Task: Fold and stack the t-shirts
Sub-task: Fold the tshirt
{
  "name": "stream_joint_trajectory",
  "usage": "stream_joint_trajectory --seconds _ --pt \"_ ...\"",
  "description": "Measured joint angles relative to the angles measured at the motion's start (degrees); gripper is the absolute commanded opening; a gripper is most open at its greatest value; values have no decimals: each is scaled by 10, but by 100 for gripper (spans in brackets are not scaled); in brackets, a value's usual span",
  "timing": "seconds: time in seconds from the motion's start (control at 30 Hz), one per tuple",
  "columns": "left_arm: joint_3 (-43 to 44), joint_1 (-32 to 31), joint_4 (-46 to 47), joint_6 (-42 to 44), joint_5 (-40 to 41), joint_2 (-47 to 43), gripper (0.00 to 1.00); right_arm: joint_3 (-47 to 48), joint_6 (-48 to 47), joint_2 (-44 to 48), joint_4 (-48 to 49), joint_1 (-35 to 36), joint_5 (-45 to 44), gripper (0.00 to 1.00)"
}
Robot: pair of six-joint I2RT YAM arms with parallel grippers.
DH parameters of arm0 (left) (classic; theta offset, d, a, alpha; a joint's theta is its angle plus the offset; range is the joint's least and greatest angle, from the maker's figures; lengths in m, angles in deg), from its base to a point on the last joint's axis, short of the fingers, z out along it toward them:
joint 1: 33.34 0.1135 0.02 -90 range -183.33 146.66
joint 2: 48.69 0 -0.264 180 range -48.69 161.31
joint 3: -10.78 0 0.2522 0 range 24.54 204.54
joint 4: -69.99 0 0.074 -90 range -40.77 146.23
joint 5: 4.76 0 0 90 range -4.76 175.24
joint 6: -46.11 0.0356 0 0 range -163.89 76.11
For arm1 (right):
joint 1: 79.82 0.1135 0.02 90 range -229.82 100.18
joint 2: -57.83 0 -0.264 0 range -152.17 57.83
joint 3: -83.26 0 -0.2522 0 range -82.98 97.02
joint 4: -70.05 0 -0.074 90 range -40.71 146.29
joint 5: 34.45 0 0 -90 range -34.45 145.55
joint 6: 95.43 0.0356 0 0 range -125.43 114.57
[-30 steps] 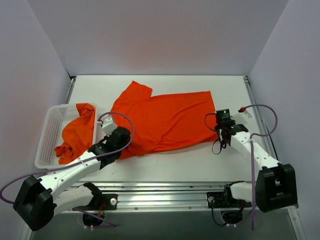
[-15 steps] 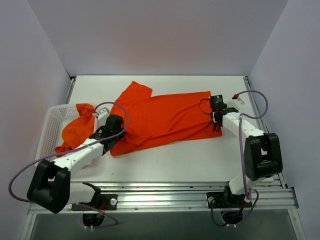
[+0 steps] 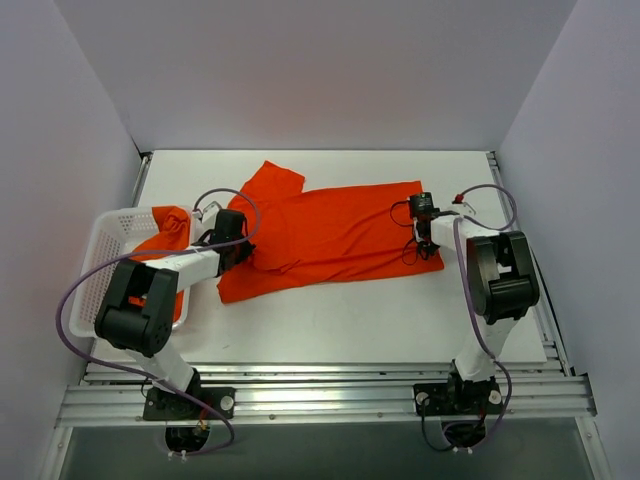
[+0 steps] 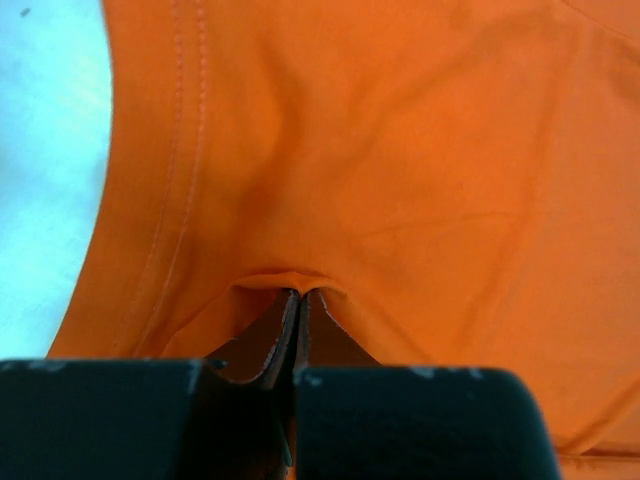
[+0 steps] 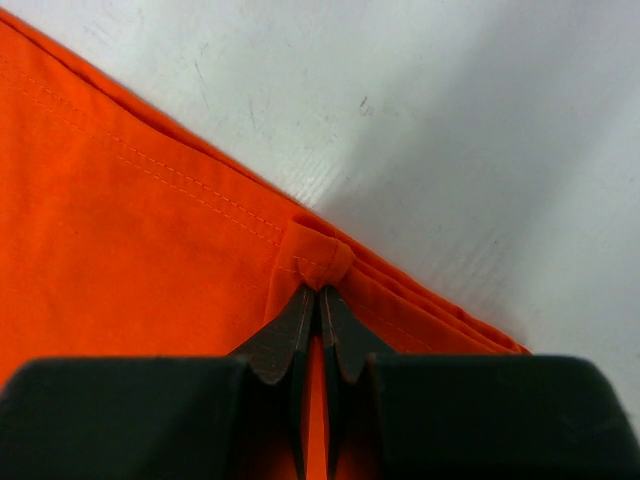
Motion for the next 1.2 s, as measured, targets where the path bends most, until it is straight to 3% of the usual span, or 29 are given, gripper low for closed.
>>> stream_joint_trajectory --seconds 0.23,0.7,0.93,0.97,1.03,1.07,1.1,1.13,1.17,1.2 --pt "43 21 15 10 -32 47 2 20 3 -9 3 -9 -2 0" --pt "118 51 -13 44 -56 35 2 68 3 -10 -9 -12 -8 0" --pt "163 66 0 50 -75 109 2 89 6 -67 1 -12 -8 1" --pt "170 69 0 51 -81 126 3 94 9 -76 2 -12 -14 6" --pt "190 73 -1 53 -92 163 11 110 10 -85 3 -13 -12 37" --pt "200 75 -1 55 -98 180 27 118 11 -90 6 -14 -11 62" --pt "207 77 4 55 -106 194 38 122 10 -92 8 -14 -10 72" --pt "215 80 9 57 -116 199 49 127 6 -93 12 -15 -8 78" --pt "221 80 13 59 -121 200 67 131 4 -93 12 -15 -7 81" --pt "221 80 20 62 -126 200 72 135 1 -93 12 -16 -8 84"
